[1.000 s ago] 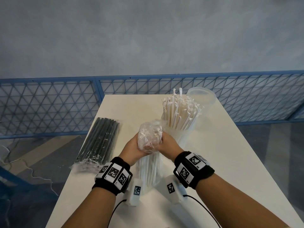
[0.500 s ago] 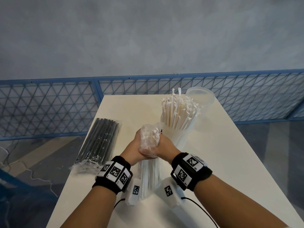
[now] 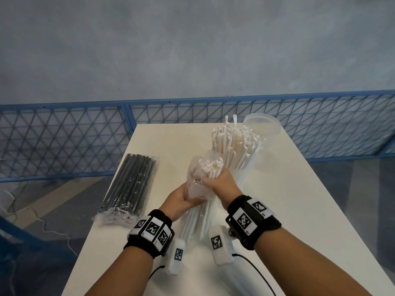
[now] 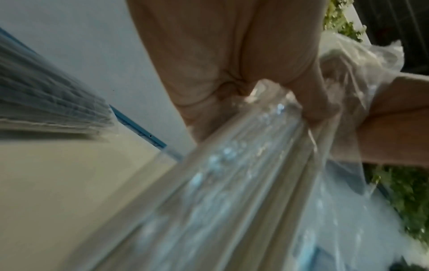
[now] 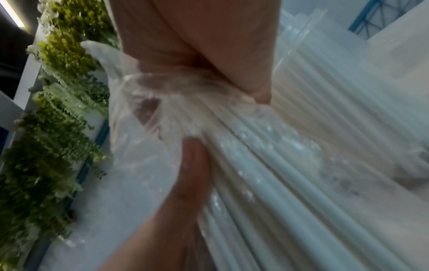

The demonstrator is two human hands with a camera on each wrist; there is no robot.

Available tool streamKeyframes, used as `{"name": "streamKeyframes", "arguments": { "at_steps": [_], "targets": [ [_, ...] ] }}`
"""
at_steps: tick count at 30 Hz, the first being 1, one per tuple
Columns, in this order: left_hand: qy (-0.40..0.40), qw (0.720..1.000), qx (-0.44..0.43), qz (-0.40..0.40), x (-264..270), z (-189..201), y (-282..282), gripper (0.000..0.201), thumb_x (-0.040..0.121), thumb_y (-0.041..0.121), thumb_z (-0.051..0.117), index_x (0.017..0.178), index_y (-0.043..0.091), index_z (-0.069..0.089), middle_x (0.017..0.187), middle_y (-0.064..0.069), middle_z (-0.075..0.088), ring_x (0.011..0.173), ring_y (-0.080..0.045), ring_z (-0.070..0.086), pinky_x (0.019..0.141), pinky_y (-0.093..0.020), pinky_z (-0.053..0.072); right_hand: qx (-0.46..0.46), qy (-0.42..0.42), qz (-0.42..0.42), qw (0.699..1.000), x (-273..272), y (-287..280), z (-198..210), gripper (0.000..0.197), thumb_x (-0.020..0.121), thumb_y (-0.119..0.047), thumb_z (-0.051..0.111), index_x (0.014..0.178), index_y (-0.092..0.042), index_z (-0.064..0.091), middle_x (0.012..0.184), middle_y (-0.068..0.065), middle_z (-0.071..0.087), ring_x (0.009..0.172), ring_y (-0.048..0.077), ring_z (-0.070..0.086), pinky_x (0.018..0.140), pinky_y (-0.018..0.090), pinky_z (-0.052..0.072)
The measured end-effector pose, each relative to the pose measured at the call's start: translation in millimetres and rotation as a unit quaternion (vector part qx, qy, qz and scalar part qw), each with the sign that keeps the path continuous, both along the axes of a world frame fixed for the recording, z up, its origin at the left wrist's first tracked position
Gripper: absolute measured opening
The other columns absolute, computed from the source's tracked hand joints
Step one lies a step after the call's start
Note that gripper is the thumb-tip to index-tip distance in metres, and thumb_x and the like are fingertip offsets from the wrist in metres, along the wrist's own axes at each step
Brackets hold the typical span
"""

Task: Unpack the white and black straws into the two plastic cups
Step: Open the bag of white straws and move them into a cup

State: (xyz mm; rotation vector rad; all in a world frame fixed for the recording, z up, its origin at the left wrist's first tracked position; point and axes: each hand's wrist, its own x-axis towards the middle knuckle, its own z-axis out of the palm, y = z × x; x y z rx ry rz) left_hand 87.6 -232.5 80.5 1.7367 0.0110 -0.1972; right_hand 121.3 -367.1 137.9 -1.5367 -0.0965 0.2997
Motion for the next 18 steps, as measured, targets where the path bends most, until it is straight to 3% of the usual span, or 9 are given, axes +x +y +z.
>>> {"name": "streamKeyframes", "arguments": {
  "at_steps": [2,4,6,9,10,12,14,16,18],
  "targets": [
    [-0.012,0.999,0.036,0.004,-4.4,-0.7,-1.4,0.065,0.061,0.072,0.063,0.109,0.03,0.056,0.107,0.013,0.066,0.1,0.0,0.062,0.083,-0.011,0.046,0.033,-0.008,0.001,0.999,6.4,-6.7,8.8,0.028,0.073,0.006,0.071,0.087,-0.016,0.061,0.09,0.008,0.068,0.084,0.022,0.067,0.079,0.036,0.057],
    [-0.026,0.995,0.086,0.032,-9.3,-1.2,-4.8,0.046,0.082,0.058,0.048,0.112,0.025,0.058,0.111,0.01,0.062,0.101,0.0,0.057,0.081,-0.006,0.04,0.067,-0.018,-0.022,0.997,13.5,-12.5,18.8,0.026,0.074,0.004,0.07,0.083,-0.018,0.061,0.08,0.001,0.067,0.074,0.015,0.066,0.066,0.027,0.058],
    [-0.044,0.99,0.112,0.075,-9.3,-1.6,-7.8,0.039,0.096,0.036,0.038,0.116,0.012,0.061,0.111,0.003,0.061,0.103,-0.007,0.054,0.084,-0.012,0.039,0.091,-0.026,-0.048,0.994,19.1,-16.8,26.6,0.025,0.075,0.004,0.07,0.078,-0.019,0.06,0.077,0.0,0.066,0.071,0.014,0.064,0.065,0.025,0.057],
    [-0.064,0.988,0.107,0.089,-4.9,0.7,-9.2,0.064,0.087,0.061,0.032,0.089,0.005,0.064,0.085,-0.005,0.062,0.079,-0.017,0.056,0.078,-0.027,0.042,0.097,-0.044,-0.056,0.993,19.9,-15.7,37.0,0.023,0.076,0.004,0.069,0.076,-0.017,0.06,0.079,0.002,0.066,0.071,0.013,0.065,0.075,0.034,0.055],
    [-0.057,0.991,0.086,0.084,-3.9,4.0,-10.2,0.071,0.079,0.07,0.032,0.088,0.007,0.063,0.087,-0.007,0.064,0.08,-0.019,0.058,0.08,-0.029,0.044,0.09,-0.049,-0.052,0.993,21.3,-14.8,37.7,0.02,0.076,0.002,0.07,0.078,-0.016,0.062,0.08,0.004,0.067,0.072,0.014,0.065,0.076,0.034,0.055],
    [-0.056,0.996,0.008,0.068,-4.1,17.5,-13.7,0.072,0.076,0.074,0.033,0.115,0.019,0.059,0.113,0.0,0.066,0.105,-0.012,0.061,0.096,-0.028,0.045,0.078,-0.048,-0.057,0.994,24.3,-13.4,39.7,0.014,0.077,-0.001,0.07,0.084,-0.01,0.062,0.082,0.007,0.067,0.075,0.017,0.065,0.074,0.033,0.055],
    [-0.086,0.991,-0.064,0.078,-2.5,36.0,-17.8,0.074,0.074,0.079,0.027,0.125,0.03,0.05,0.116,0.01,0.064,0.105,-0.003,0.061,0.095,-0.023,0.047,0.067,-0.036,-0.054,0.996,25.4,-12.4,40.3,0.016,0.079,-0.002,0.068,0.093,-0.006,0.061,0.087,0.011,0.066,0.079,0.023,0.065,0.076,0.037,0.056],
    [-0.115,0.979,-0.107,0.13,6.9,49.7,-20.3,0.07,0.076,0.078,0.028,0.114,0.027,0.057,0.112,0.004,0.067,0.101,-0.01,0.065,0.091,-0.03,0.051,0.051,-0.03,-0.037,0.998,23.7,-10.7,38.3,0.016,0.081,-0.002,0.065,0.095,-0.006,0.06,0.085,0.01,0.066,0.076,0.022,0.065,0.071,0.032,0.056],
    [-0.119,0.971,-0.103,0.179,16.7,56.0,-22.6,0.041,0.088,0.058,0.043,0.091,0.021,0.061,0.101,-0.004,0.067,0.094,-0.019,0.062,0.091,-0.047,0.049,0.042,-0.031,-0.022,0.998,20.3,-6.7,35.1,0.022,0.08,-0.002,0.066,0.101,0.0,0.061,0.085,0.009,0.067,0.073,0.018,0.066,0.065,0.024,0.056]
  ]
}}
